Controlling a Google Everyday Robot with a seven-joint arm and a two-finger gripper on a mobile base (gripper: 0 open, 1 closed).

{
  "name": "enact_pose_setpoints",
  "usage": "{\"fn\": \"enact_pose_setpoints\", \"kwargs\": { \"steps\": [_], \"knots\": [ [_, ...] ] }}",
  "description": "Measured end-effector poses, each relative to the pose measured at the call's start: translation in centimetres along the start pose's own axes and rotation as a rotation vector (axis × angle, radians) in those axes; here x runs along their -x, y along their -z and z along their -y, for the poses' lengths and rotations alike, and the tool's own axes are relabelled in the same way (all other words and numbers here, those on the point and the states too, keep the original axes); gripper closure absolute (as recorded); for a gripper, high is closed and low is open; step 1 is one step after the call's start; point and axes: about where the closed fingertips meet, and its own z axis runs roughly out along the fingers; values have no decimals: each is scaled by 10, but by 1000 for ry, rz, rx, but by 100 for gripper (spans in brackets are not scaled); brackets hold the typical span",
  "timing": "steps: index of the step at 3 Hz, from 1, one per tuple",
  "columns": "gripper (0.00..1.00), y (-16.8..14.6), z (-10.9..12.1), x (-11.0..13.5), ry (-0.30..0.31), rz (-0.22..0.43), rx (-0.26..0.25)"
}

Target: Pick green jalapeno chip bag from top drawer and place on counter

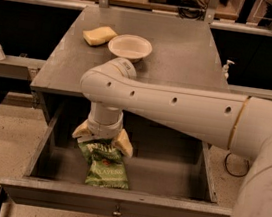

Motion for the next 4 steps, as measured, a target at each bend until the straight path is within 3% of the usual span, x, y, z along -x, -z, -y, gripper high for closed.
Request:
{"fn": "enact_pose_setpoints", "kwargs": {
  "steps": [1, 2, 3, 4],
  "knots": [
    [1, -29, 11, -3, 21, 6, -10],
    [19, -53, 14, -2, 27, 31, -11],
    [50, -56, 21, 1, 42, 45, -56],
    [73, -29, 27, 7, 65, 35, -143]
  ]
}}
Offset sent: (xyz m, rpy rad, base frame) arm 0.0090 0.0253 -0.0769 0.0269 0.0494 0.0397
